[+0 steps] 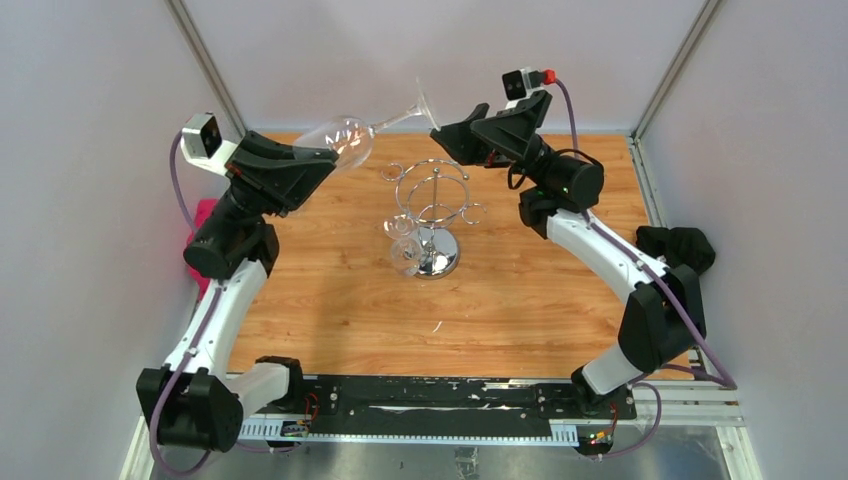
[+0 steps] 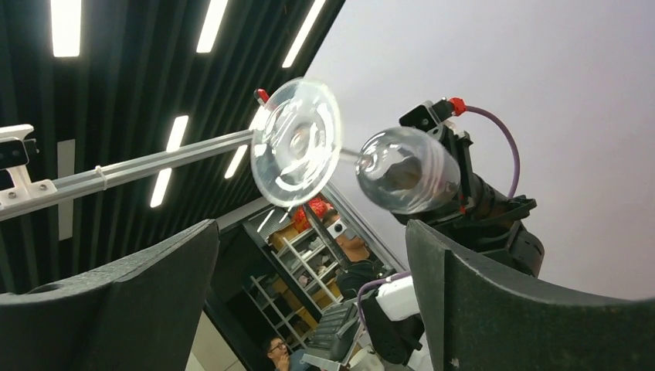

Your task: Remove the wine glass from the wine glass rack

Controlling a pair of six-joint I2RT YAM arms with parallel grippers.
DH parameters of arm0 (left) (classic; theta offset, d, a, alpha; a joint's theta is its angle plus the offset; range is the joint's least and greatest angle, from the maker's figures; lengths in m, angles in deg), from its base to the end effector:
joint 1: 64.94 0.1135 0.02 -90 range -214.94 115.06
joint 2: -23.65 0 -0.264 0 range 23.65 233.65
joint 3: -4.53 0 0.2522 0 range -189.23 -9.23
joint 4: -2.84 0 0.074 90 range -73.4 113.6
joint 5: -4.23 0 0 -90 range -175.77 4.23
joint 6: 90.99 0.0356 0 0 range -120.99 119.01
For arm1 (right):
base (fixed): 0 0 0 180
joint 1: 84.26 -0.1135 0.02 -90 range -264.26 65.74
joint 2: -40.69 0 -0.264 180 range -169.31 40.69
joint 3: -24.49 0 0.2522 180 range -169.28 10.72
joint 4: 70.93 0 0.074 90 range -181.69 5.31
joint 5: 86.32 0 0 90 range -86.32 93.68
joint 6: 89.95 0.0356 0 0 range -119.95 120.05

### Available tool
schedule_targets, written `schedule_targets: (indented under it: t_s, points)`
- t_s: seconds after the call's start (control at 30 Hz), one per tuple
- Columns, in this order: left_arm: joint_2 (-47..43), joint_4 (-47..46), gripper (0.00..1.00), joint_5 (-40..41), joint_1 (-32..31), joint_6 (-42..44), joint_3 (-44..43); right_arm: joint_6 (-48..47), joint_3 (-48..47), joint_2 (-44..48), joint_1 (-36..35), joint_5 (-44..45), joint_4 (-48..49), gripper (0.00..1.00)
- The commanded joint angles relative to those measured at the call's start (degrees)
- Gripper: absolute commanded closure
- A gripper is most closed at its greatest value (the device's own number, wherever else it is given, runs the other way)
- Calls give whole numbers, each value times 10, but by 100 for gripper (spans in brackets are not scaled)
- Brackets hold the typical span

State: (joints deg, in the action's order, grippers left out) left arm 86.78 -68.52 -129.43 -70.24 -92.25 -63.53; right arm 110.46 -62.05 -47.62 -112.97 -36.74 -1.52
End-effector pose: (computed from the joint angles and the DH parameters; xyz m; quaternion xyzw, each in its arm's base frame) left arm 0.1726 -0.0407 0.4676 0.1946 0.3328 -0.7175 0.5802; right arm 0.2544 0.1657 0.4631 -0.1373 0.3593 0.8861 0.2587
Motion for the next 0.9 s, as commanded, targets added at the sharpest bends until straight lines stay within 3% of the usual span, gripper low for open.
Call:
schedule_targets:
  t_s: [0.0, 0.07, 0.13, 0.17, 0.2, 0.3, 0.4, 0.57, 0.7, 0.87]
  points:
    - [-16, 29, 100, 46, 33, 13, -4, -20, 31, 36, 12, 6, 24, 4]
    - [-28, 118, 100, 47, 50, 53, -15, -26, 51, 48, 32, 3, 18, 3]
    - [-54, 317, 100, 52, 70, 172, -45, -36, 68, 67, 59, -12, -10, 2]
    - [-69, 466, 100, 70, 71, 259, -76, -41, 80, 81, 72, -20, -25, 2]
    - [-78, 601, 100, 99, 71, 350, -108, -47, 86, 92, 86, -29, -41, 1]
    - [-72, 876, 100, 207, 71, 519, -214, -73, 88, 123, 131, -72, -102, 1]
    - [-32, 1057, 100, 292, 71, 609, -330, -159, 77, 162, 168, -120, -227, 1]
    - [80, 1232, 100, 354, 71, 680, -486, -416, 16, 228, 195, -136, -576, 1]
    - [190, 1365, 100, 352, 71, 725, -615, -613, -70, 258, 202, -65, -871, 1]
    - [302, 1470, 100, 340, 69, 779, -700, -706, -105, 269, 211, -7, -992, 1]
